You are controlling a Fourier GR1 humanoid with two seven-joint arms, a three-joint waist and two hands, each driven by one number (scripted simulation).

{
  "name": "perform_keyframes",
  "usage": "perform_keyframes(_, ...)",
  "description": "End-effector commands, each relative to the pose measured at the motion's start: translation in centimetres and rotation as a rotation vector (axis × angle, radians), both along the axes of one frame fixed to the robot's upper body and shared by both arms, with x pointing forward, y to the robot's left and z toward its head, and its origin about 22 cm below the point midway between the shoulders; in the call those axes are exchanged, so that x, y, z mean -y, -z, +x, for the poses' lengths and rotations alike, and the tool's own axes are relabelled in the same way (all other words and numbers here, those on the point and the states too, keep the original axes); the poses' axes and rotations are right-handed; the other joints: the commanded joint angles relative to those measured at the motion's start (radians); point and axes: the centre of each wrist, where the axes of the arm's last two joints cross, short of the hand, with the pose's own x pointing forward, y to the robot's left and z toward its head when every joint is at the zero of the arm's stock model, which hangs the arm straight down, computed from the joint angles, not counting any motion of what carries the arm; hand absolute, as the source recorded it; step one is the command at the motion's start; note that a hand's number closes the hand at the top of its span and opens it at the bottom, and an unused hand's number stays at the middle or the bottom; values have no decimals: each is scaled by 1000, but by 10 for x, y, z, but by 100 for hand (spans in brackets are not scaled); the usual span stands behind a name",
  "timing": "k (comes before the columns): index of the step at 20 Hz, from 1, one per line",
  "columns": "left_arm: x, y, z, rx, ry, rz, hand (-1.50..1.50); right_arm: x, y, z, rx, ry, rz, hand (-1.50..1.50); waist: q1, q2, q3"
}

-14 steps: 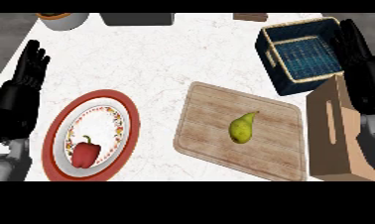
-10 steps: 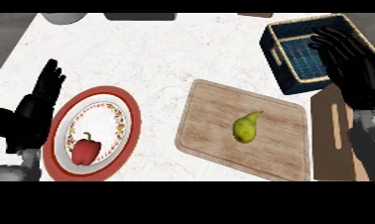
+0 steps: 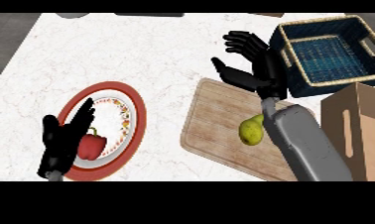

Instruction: Pick the pear from the cutting board and place it in the basket

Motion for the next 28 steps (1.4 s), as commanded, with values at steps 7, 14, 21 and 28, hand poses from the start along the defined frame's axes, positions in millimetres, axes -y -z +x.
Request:
perform_keyframes(7,-10,24,-24,-147,-55,0,0,31,-34,42,-257,189,-719,-150,-48,-19,-15)
perform_keyframes(14,-19,24,-28,-158,-51,-8,0,52,-155,46,-393,73,-1002,-150,-67,-20,-9)
perform_keyframes(21,-13,15,-19,-124,-62,-10,0,89,-227,40,-607,-207,-1082,-150,-64,-12,-7)
perform_keyframes(28,1,15,-30,-149,-58,-20,0,105,-233,29,-718,-291,-1139,-150,-54,-14,-6)
